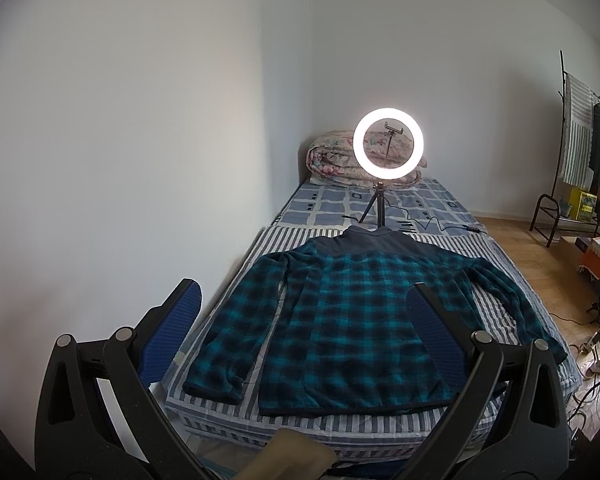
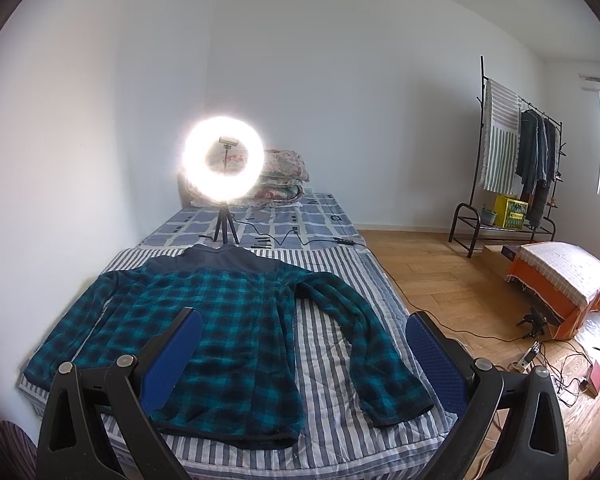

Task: Fold large clothes

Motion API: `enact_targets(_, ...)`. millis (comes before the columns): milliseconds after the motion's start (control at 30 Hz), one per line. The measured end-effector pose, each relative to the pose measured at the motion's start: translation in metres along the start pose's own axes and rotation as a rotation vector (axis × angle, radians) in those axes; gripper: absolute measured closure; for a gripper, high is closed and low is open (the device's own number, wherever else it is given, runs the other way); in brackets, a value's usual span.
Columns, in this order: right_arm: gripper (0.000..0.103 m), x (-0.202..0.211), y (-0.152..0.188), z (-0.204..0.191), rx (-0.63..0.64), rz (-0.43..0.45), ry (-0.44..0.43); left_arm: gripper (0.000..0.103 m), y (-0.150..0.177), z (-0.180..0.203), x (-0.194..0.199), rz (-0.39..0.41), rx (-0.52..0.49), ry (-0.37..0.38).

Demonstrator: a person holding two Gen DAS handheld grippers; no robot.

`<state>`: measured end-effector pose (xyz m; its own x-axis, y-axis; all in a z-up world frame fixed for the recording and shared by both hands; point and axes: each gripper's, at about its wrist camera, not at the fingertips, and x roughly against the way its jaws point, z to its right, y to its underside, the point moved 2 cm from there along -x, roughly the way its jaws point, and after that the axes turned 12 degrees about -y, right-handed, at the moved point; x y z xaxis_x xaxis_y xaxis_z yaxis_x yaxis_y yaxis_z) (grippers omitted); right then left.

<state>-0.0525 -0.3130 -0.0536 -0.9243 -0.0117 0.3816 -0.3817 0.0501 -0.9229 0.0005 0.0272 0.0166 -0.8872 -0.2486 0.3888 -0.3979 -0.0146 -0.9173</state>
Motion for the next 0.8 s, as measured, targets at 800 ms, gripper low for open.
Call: enact_targets(800,0.000,-0.022,-0.002,-0.022,0.011,-0.008,-0.062,0.000,0.026,-0.037,-0.025,-0.016,0.010,-0.116)
